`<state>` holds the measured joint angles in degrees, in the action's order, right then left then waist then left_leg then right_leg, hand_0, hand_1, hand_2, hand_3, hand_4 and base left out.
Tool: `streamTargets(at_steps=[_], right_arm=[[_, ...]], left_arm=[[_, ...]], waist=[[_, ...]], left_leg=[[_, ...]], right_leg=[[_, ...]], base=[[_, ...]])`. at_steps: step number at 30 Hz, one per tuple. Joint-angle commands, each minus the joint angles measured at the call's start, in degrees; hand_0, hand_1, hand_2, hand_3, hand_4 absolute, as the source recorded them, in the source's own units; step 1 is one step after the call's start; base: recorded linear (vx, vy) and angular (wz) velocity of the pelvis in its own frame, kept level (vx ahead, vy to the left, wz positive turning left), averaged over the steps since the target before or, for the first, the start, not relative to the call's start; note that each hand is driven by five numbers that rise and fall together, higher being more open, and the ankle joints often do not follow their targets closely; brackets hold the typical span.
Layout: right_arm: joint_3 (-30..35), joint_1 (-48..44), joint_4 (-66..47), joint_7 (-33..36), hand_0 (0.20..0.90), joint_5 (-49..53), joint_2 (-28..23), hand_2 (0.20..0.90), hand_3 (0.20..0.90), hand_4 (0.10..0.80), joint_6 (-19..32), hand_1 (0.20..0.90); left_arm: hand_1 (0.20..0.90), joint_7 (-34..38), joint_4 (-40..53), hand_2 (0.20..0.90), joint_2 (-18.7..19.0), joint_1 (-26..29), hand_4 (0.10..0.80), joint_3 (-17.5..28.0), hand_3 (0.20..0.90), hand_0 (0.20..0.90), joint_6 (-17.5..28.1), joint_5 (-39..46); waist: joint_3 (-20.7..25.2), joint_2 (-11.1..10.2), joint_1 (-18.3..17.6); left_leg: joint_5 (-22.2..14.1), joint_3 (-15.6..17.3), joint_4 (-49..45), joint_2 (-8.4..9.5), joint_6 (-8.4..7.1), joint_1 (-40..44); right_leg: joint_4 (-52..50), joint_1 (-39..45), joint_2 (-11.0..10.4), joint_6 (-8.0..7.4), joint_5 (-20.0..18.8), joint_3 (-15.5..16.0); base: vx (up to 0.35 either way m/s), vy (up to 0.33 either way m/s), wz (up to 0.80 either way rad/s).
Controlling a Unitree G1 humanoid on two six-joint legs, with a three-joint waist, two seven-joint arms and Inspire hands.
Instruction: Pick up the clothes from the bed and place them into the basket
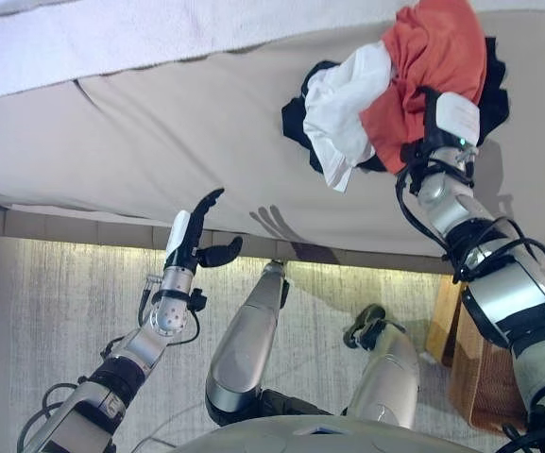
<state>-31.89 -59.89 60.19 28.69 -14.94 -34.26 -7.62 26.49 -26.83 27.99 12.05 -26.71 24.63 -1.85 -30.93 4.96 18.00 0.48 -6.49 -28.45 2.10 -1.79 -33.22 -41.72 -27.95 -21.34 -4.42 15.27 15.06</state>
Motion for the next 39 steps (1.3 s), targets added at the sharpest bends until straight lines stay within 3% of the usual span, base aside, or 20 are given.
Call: streamTargets(at_steps=[1, 10, 13, 14, 24, 33, 38, 39], right_arm=[[-3.3, -9.7, -0.4, 4.2, 0.9, 0.7, -4.0, 0.9, 0.9, 0.8, -0.1, 0.9], [-5.6, -15.3, 3.3, 5.7, 0.9, -0.3, -6.9, 0.9, 0.9, 0.8, -5.1, 0.9], [-5.9, -16.2, 3.6, 6.9, 0.469, 0.5, -8.0, 0.469, 0.398, 0.298, -5.8, 0.469], [-5.8, -16.3, 3.7, 7.3, 0.3, 0.4, -8.0, 0.3, 0.2, 0.1, -5.9, 0.3], [-5.5, -16.6, 2.8, 8.6, 0.3, -0.3, -9.1, 0.3, 0.2, 0.1, -3.7, 0.3], [-5.1, -14.8, -1.8, 8.8, 0.3, -0.9, -9.9, 0.3, 0.2, 0.1, -2.7, 0.3], [-4.7, -13.0, -5.5, 8.3, 0.3, 0.0, -12.6, 0.3, 0.2, 0.1, -2.0, 0.3], [-4.6, -12.7, -6.1, 8.2, 0.3, 0.2, -13.3, 0.3, 0.2, 0.1, -1.5, 0.3]], left_arm=[[0.9, 3.7, 7.6, 0.9, 2.4, -0.5, 0.8, 2.7, 0.9, 0.9, 5.5, 2.4], [0.9, 2.4, 9.9, 0.9, 3.7, -3.7, 0.8, 4.0, 0.9, 0.9, 6.1, 5.3], [0.9, 2.5, 10.3, 0.9, 4.2, -4.6, 0.8, 3.9, 0.9, 0.9, 6.7, 5.8], [0.9, 2.5, 10.5, 0.9, 4.2, -4.7, 0.8, 3.8, 0.9, 0.9, 6.6, 5.9], [0.9, 2.2, 10.5, 0.9, 4.6, -4.9, 0.8, 3.3, 0.9, 0.9, 6.8, 5.3], [0.9, 0.7, 9.6, 0.9, 5.0, -3.8, 0.8, 3.4, 0.9, 0.9, 3.9, 5.2], [0.9, -0.2, 9.7, 0.9, 5.0, -4.6, 0.8, 4.2, 0.9, 0.9, 1.2, 5.0], [0.9, -0.5, 9.5, 0.9, 5.0, -4.7, 0.8, 4.3, 0.9, 0.9, 0.7, 5.1]], waist=[[1.1, 1.0, 0.5], [1.1, 1.9, 1.4], [1.1, 2.1, 1.4], [1.1, 2.1, 1.4], [1.1, 1.2, 1.0], [1.5, -1.4, -0.7], [6.9, -3.8, -2.0], [8.0, -4.1, -2.4]], left_leg=[[-11.8, 1.7, -9.5, 3.75, 4.91, -2.9], [-13.5, 2.0, -14.6, 4.17, 5.56, -7.1], [-13.7, 2.0, -15.4, 4.21, 5.71, -7.6], [-13.7, 2.0, -15.5, 4.24, 5.7, -7.7], [-13.1, 1.6, -13.1, 3.52, 5.43, -3.7], [-10.5, 2.7, -2.2, 0.29, 4.25, 10.0], [-8.6, 4.3, 6.8, -2.34, 2.34, 18.2], [-6.9, 4.8, 8.9, -2.77, 2.32, 19.3]], right_leg=[[-4.4, -3.5, 4.6, 4.93, 0.6, 1.6], [-9.8, -7.8, 4.7, 5.59, 2.4, 1.0], [-10.7, -8.3, 4.9, 5.75, 2.6, 0.9], [-10.8, -8.4, 4.9, 5.75, 2.6, 0.9], [-8.4, -4.6, 5.2, 5.38, 1.7, 1.3], [4.4, 8.6, 5.4, 3.4, -2.0, 1.1], [16.6, 17.3, 7.5, 2.48, -4.7, 1.5], [19.5, 18.8, 7.8, 2.77, -6.4, 2.0]], base=[[-0.027, 0.008, -0.06], [0.002, 0.002, 0.01], [0.0, 0.0, 0.0], [0.0, 0.0, 0.0], [0.0, -0.008, 0.0], [0.015, -0.012, -0.11], [0.086, -0.008, -0.2], [0.048, 0.025, -0.14]])
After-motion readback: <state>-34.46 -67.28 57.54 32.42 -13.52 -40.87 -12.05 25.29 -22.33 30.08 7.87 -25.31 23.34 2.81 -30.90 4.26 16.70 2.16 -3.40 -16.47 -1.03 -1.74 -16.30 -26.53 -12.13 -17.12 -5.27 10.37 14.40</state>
